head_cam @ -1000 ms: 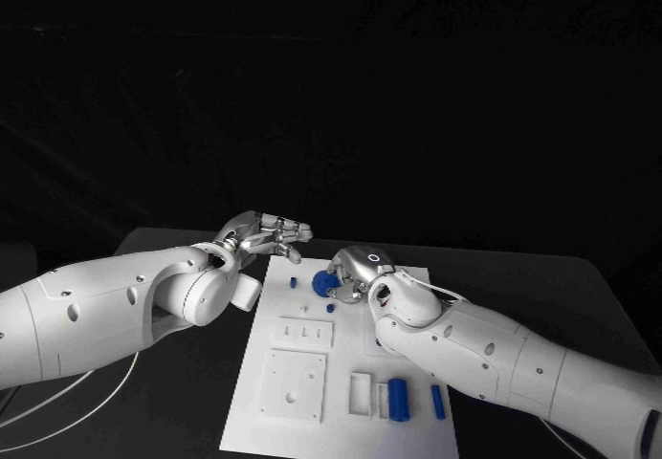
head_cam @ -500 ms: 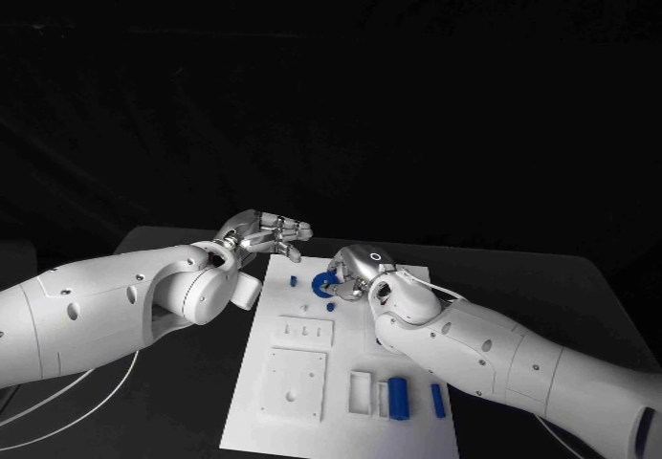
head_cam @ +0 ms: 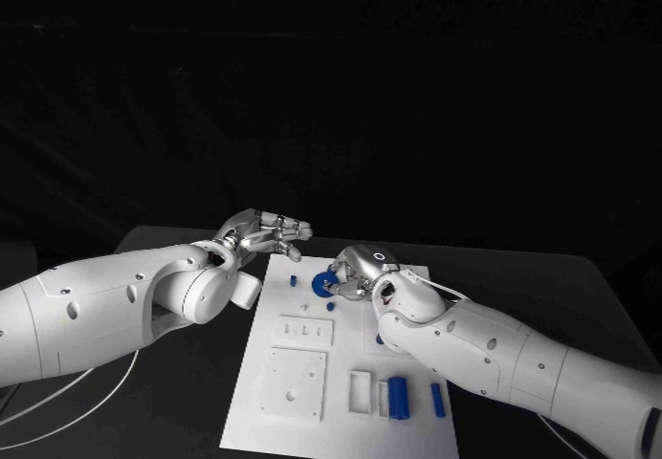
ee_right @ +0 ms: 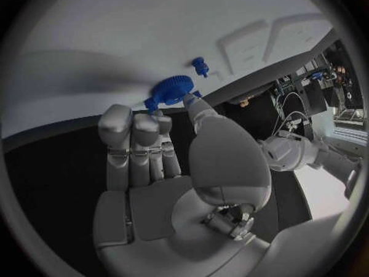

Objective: Assemble the parts on the task board

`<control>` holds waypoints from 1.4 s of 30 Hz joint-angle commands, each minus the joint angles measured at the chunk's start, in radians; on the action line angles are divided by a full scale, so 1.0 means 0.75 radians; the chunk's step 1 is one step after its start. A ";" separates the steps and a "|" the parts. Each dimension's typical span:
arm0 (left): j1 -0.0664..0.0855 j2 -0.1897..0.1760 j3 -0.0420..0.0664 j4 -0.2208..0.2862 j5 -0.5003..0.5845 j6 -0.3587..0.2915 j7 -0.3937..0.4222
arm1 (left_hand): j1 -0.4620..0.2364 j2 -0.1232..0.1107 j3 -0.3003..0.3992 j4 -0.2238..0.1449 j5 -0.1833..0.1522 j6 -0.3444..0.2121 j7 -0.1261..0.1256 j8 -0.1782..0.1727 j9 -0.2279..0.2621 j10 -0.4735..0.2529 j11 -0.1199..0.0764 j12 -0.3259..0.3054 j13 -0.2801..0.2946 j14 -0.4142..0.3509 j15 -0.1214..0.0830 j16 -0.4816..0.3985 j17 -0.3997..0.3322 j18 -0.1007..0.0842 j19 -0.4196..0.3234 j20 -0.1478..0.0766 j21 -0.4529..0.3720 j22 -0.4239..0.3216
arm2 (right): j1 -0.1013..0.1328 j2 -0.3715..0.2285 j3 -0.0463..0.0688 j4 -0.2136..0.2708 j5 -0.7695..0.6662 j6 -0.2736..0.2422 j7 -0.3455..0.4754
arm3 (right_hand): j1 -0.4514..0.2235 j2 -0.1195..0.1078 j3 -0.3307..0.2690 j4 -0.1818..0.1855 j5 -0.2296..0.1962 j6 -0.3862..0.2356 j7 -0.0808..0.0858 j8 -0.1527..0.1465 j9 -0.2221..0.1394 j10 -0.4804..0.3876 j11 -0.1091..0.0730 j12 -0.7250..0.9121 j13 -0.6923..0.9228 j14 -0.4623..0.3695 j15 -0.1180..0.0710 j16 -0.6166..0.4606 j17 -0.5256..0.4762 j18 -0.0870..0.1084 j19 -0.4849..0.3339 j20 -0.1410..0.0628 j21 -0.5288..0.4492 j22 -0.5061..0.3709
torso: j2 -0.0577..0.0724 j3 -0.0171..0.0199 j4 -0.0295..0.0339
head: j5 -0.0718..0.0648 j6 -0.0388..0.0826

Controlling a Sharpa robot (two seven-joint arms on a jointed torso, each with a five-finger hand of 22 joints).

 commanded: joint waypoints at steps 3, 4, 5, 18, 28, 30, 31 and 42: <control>0.001 -0.003 0.001 -0.001 -0.004 0.019 0.007 | -0.009 0.005 0.008 0.001 0.008 -0.009 -0.003 0.007 0.001 -0.011 -0.001 0.001 0.002 -0.007 0.002 -0.009 -0.001 0.026 -0.005 0.000 0.009 -0.002 | -0.008 -0.044 0.000 0.036 0.056 -0.098 0.044 | -0.006 0.005 0.014 -0.006 0.052 -0.002 0.002 -0.005 -0.001 0.006 0.004 0.007 0.004 0.003 0.003 0.003 0.003 -0.007 0.072 0.004 0.006 0.139 | -0.001 0.0015 -0.0017 | -0.001 0.006; 0.001 -0.004 0.001 -0.002 -0.004 0.019 0.008 | -0.009 0.005 0.008 0.001 0.008 -0.009 -0.003 0.007 0.001 -0.011 -0.001 0.001 0.002 -0.007 0.002 -0.009 -0.001 0.026 -0.005 0.000 0.009 -0.002 | -0.009 -0.052 0.001 0.042 0.066 -0.113 0.050 | -0.005 0.003 0.015 -0.010 0.059 -0.009 0.004 -0.004 -0.001 0.006 0.004 0.006 0.004 0.003 0.004 0.003 0.003 -0.006 0.072 0.004 0.005 0.139 | -0.002 0.0015 -0.0025 | 0.000 0.007; 0.001 -0.006 0.001 -0.003 -0.004 0.019 0.009 | -0.009 0.005 0.008 0.001 0.008 -0.009 -0.003 0.007 0.001 -0.011 -0.001 0.001 0.002 -0.007 0.002 -0.009 -0.001 0.026 -0.005 0.000 0.009 -0.002 | -0.010 -0.070 0.005 0.055 0.086 -0.141 0.063 | -0.001 0.001 0.016 -0.018 0.063 -0.019 0.006 -0.005 -0.001 0.007 0.005 0.007 0.004 0.002 0.004 0.003 0.003 -0.006 0.072 0.004 0.006 0.139 | -0.002 0.0017 -0.0046 | 0.000 0.008; 0.001 -0.037 0.001 -0.005 -0.004 0.014 0.017 | -0.013 0.001 0.011 -0.003 0.007 -0.008 -0.003 0.007 0.001 -0.001 -0.004 0.001 0.002 -0.010 0.002 -0.011 -0.001 0.025 -0.011 0.000 0.011 -0.003 | -0.017 -0.377 0.157 0.188 0.397 -0.056 0.427 | 0.092 0.058 -0.114 -0.247 0.132 -0.017 0.015 -0.006 -0.001 -0.018 0.012 -0.012 -0.008 -0.005 0.010 -0.016 -0.001 -0.007 0.055 0.011 -0.036 0.133 | -0.009 0.0163 -0.0425 | 0.003 0.029; 0.000 -0.046 0.001 -0.015 -0.012 0.028 0.020 | -0.017 0.003 0.030 -0.003 0.006 -0.011 -0.010 0.007 0.001 0.116 -0.035 0.005 0.003 -0.010 -0.011 -0.012 0.000 0.013 -0.014 -0.011 0.013 -0.003 | -0.032 -0.508 0.199 0.113 0.616 0.099 0.626 | 0.100 0.145 -0.171 -0.482 0.211 -0.003 0.012 -0.005 -0.001 -0.047 0.008 -0.013 -0.008 -0.022 0.009 -0.049 -0.009 -0.021 0.029 0.008 -0.063 0.128 | -0.016 0.0346 -0.0690 | 0.001 0.033; 0.000 -0.047 0.001 -0.016 -0.014 0.031 0.020 | -0.018 0.002 0.032 -0.003 0.006 -0.011 -0.011 0.007 0.001 0.130 -0.040 0.004 0.002 -0.009 -0.013 -0.012 0.001 0.010 -0.014 -0.014 0.013 -0.004 | -0.039 -0.514 0.202 0.099 0.616 0.116 0.635 | 0.121 0.150 -0.160 -0.485 0.209 -0.002 0.011 -0.005 -0.001 -0.048 0.006 -0.010 -0.006 -0.022 0.008 -0.048 -0.008 -0.021 0.027 0.007 -0.064 0.129 | -0.015 0.0380 -0.0712 | 0.001 0.033; 0.000 -0.047 0.001 -0.017 -0.015 0.032 0.020 | -0.018 0.003 0.032 -0.003 0.006 -0.011 -0.011 0.007 0.001 0.131 -0.040 0.004 0.003 -0.009 -0.013 -0.012 0.001 0.010 -0.014 -0.014 0.013 -0.004 | -0.043 -0.517 0.204 0.089 0.616 0.128 0.640 | 0.129 0.144 -0.146 -0.485 0.213 -0.001 0.009 -0.005 -0.002 -0.048 0.004 -0.008 -0.005 -0.022 0.007 -0.047 -0.006 -0.021 0.026 0.007 -0.063 0.128 | -0.014 0.0403 -0.0723 | 0.002 0.033; 0.000 -0.044 0.000 -0.027 -0.021 0.039 0.021 | -0.019 -0.005 0.036 -0.004 0.006 -0.013 -0.006 0.007 0.001 0.069 -0.022 0.002 0.002 -0.011 -0.007 -0.015 0.001 0.008 -0.014 -0.014 0.012 -0.005 | -0.089 -0.497 0.211 -0.003 0.582 0.226 0.638 | 0.136 0.112 -0.083 -0.487 0.250 -0.018 0.002 -0.006 -0.002 -0.053 -0.008 -0.018 -0.011 -0.027 -0.002 -0.058 -0.007 -0.029 0.018 -0.004 -0.067 0.126 | -0.014 0.0304 -0.0638 | -0.004 0.025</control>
